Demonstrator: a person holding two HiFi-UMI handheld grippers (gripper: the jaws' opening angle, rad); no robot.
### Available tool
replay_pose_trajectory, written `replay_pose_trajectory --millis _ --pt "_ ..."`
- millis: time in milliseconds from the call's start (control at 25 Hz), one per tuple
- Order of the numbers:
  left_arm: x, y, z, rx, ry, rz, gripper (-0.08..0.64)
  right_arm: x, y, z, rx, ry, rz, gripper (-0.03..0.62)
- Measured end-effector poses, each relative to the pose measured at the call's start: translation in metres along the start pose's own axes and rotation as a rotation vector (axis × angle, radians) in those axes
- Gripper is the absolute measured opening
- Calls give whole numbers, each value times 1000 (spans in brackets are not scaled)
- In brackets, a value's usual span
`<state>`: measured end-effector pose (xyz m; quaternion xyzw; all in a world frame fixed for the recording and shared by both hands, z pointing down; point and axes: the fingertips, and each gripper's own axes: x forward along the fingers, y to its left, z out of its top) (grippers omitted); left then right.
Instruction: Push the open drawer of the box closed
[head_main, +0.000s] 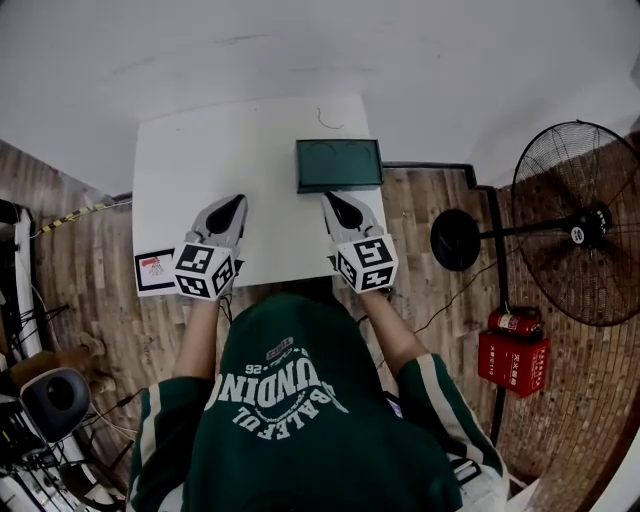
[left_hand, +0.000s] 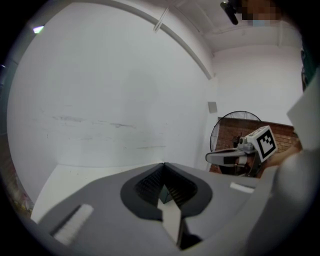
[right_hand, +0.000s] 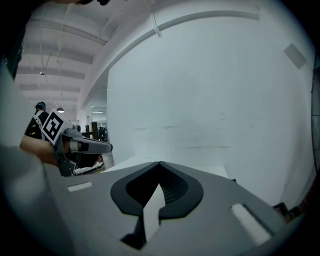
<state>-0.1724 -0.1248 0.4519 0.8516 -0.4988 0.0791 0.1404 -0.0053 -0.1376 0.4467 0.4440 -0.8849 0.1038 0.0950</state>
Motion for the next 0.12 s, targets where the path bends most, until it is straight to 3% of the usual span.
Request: replay_pose_trajectory --millis 120 --pt "0 0 0 -4 0 1 52 0 0 0 2 1 0 2"
